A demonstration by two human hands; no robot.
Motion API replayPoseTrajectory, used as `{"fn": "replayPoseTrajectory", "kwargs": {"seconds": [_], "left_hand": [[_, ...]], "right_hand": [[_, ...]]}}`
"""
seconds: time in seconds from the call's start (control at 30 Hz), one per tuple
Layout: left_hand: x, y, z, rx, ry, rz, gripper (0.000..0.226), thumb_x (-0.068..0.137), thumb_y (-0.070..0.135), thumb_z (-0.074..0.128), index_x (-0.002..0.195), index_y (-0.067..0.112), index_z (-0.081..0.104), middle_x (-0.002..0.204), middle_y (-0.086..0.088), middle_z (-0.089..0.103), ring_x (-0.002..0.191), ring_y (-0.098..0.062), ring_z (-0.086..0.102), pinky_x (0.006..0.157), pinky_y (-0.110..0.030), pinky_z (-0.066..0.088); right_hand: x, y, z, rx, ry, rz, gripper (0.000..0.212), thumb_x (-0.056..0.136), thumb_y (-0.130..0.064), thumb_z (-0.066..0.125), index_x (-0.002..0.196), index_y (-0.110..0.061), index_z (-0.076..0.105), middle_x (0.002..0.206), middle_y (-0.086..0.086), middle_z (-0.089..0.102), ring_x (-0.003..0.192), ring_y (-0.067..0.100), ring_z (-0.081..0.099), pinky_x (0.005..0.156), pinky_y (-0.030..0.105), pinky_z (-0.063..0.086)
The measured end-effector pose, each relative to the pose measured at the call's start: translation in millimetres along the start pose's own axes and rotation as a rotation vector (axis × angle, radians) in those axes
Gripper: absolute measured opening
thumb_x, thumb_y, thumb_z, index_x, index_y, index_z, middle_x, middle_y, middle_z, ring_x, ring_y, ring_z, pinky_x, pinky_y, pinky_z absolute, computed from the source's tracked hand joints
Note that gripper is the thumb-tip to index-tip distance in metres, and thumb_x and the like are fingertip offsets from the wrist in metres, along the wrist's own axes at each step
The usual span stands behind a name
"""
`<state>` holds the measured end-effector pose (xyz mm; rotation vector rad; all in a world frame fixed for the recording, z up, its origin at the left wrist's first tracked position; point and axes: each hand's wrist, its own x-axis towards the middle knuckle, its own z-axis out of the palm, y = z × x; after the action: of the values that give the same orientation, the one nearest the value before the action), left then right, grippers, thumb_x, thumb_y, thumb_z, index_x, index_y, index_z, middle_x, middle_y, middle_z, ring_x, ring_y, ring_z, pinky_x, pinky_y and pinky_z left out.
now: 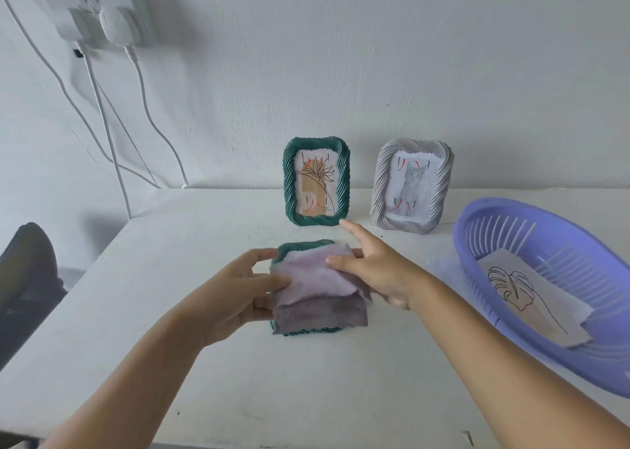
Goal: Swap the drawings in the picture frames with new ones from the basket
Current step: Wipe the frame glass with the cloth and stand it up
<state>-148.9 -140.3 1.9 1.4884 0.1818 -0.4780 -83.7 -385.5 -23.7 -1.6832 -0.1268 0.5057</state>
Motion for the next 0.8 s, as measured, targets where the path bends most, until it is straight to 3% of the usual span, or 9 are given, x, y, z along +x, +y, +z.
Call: {"fn": "replayPoseTrajectory", "kwargs": {"seconds": [0.07, 0.13, 0.2, 0.33, 0.43, 0.5, 0.6, 0.7, 0.8], "left_hand": [[0.1, 1.8, 4.9, -0.062, -0.031, -0.059, 0.058, 0.083, 0.010, 0.076, 0.134, 0.019, 0.051, 0.097, -0.025, 0.069, 0.066, -0.029, 0.065, 0.067, -0.038, 0.061], [3.4, 1.3, 9.7, -0.041, -0.027, -0.075, 0.060, 0.083, 0.008, 0.078, 0.135, 0.019, 0.050, 0.092, -0.021, 0.071, 0.064, -0.026, 0.068, 0.066, -0.036, 0.060], [11.6, -2.8, 12.7, 0.146, 0.065, -0.027, 0.063, 0.088, 0.007, 0.077, 0.141, 0.018, 0.043, 0.087, -0.013, 0.073, 0.069, -0.023, 0.070, 0.070, -0.034, 0.061], [34.0, -12.8, 14.1, 0.708, 0.259, 0.135, 0.080, 0.090, 0.019, 0.074, 0.153, 0.028, 0.027, 0.086, -0.002, 0.072, 0.083, -0.021, 0.069, 0.075, -0.033, 0.054], [44.0, -20.3, 9.6, 0.973, 0.313, 0.201, 0.085, 0.090, 0.033, 0.069, 0.159, 0.029, 0.020, 0.104, 0.003, 0.068, 0.106, -0.022, 0.061, 0.094, -0.039, 0.050], [46.3, -25.9, -1.3, 1.108, 0.351, 0.207, 0.092, 0.089, 0.055, 0.065, 0.161, 0.032, 0.012, 0.134, 0.000, 0.054, 0.131, -0.027, 0.042, 0.108, -0.043, 0.039], [44.8, -31.5, -27.1, 1.180, 0.267, 0.203, 0.103, 0.082, 0.080, 0.055, 0.162, 0.039, 0.004, 0.162, 0.005, 0.027, 0.150, -0.022, 0.017, 0.121, -0.046, 0.022], [44.8, -36.3, -48.8, 1.241, 0.124, 0.139, 0.117, 0.065, 0.099, 0.047, 0.158, 0.051, -0.005, 0.169, 0.019, 0.001, 0.156, -0.012, -0.010, 0.126, -0.046, 0.002], [51.2, -40.4, -59.2, 1.283, 0.088, 0.112, 0.121, 0.055, 0.104, 0.049, 0.151, 0.062, -0.011, 0.167, 0.020, -0.010, 0.152, -0.009, -0.023, 0.125, -0.044, -0.008]], "right_hand": [[-4.0, 1.4, -8.8, 0.029, -0.059, 0.070, 0.080, 0.090, -0.023, 0.078, 0.153, -0.044, 0.033, 0.100, 0.011, 0.064, 0.062, 0.016, 0.055, 0.051, 0.023, 0.043], [-4.2, 3.4, -15.8, -0.012, -0.028, 0.080, 0.081, 0.089, -0.022, 0.079, 0.154, -0.040, 0.033, 0.096, 0.009, 0.062, 0.050, 0.010, 0.044, 0.044, 0.021, 0.036], [0.1, 4.8, -17.2, -0.153, 0.072, 0.025, 0.083, 0.090, -0.025, 0.078, 0.156, -0.040, 0.029, 0.098, 0.004, 0.065, 0.054, 0.010, 0.052, 0.048, 0.021, 0.042], [14.8, 8.4, -6.9, -0.528, 0.210, -0.096, 0.086, 0.091, -0.029, 0.072, 0.160, -0.040, 0.020, 0.111, 0.000, 0.065, 0.086, 0.014, 0.064, 0.073, 0.027, 0.051], [22.9, 13.2, -1.9, -0.798, 0.283, -0.144, 0.083, 0.093, -0.031, 0.069, 0.161, -0.036, 0.021, 0.129, 0.009, 0.052, 0.117, 0.028, 0.055, 0.100, 0.041, 0.047], [23.6, 15.3, 2.0, -0.933, 0.336, -0.240, 0.070, 0.094, -0.033, 0.067, 0.156, -0.035, 0.036, 0.127, 0.008, 0.050, 0.118, 0.031, 0.051, 0.100, 0.043, 0.046], [23.2, 16.0, 14.4, -0.987, 0.312, -0.427, 0.044, 0.096, -0.040, 0.067, 0.139, -0.034, 0.062, 0.115, 0.000, 0.055, 0.109, 0.025, 0.053, 0.095, 0.042, 0.047], [27.8, 16.9, 27.6, -1.040, 0.219, -0.432, 0.037, 0.097, -0.050, 0.061, 0.131, -0.036, 0.068, 0.110, -0.002, 0.054, 0.107, 0.022, 0.052, 0.093, 0.040, 0.046], [30.7, 25.0, 35.6, -1.115, 0.142, -0.377, 0.040, 0.097, -0.056, 0.056, 0.131, -0.038, 0.066, 0.116, -0.004, 0.051, 0.113, 0.021, 0.046, 0.097, 0.039, 0.044]]}}
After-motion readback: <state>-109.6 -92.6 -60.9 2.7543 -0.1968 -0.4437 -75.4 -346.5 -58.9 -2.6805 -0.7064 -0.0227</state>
